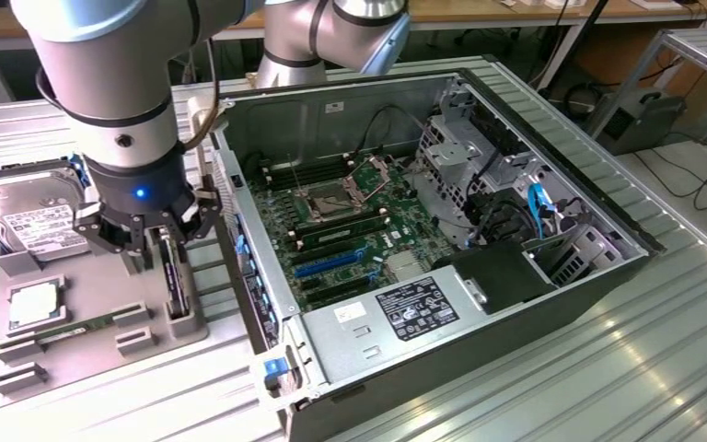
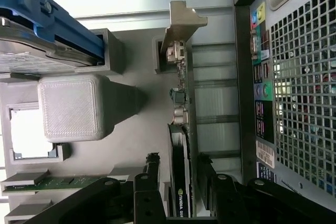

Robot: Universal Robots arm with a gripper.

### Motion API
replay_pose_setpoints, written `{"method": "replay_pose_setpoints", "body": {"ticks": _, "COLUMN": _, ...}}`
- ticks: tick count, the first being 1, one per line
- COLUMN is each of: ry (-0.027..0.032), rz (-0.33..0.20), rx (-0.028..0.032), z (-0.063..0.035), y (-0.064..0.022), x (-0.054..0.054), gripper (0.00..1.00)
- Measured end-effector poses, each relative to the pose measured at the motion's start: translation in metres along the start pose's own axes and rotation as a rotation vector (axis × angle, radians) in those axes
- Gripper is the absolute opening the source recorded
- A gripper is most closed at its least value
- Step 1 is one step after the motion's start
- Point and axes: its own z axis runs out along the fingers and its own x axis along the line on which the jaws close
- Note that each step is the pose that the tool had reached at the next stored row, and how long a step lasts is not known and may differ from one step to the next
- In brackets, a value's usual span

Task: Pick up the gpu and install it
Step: 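Pick up the gpu and move the gpu toward the slot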

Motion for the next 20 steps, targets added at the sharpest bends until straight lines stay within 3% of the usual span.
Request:
{"method": "replay_pose_setpoints", "body": {"ticks": 5, "ry": 0.0049, "rz": 0.0, "rx": -0.0029, "z": 0.0048, "y": -0.0002, "x": -0.0001, "gripper": 0.42}}
{"method": "replay_pose_setpoints", "body": {"ticks": 10, "ry": 0.0077, "rz": 0.0, "rx": -0.0123, "z": 0.007, "y": -0.0001, "x": -0.0002, "gripper": 0.42}}
{"method": "replay_pose_setpoints", "body": {"ticks": 12, "ry": 0.0077, "rz": 0.0, "rx": -0.0127, "z": 0.0072, "y": -0.0002, "x": -0.0002, "gripper": 0.41}}
{"method": "replay_pose_setpoints", "body": {"ticks": 14, "ry": 0.0077, "rz": 0.0, "rx": -0.0128, "z": 0.0072, "y": -0.0002, "x": -0.0002, "gripper": 0.27}}
{"method": "replay_pose_setpoints", "body": {"ticks": 20, "ry": 0.0082, "rz": -0.013, "rx": -0.0124, "z": 0.0073, "y": -0.0002, "x": -0.0002, "gripper": 0.27}}
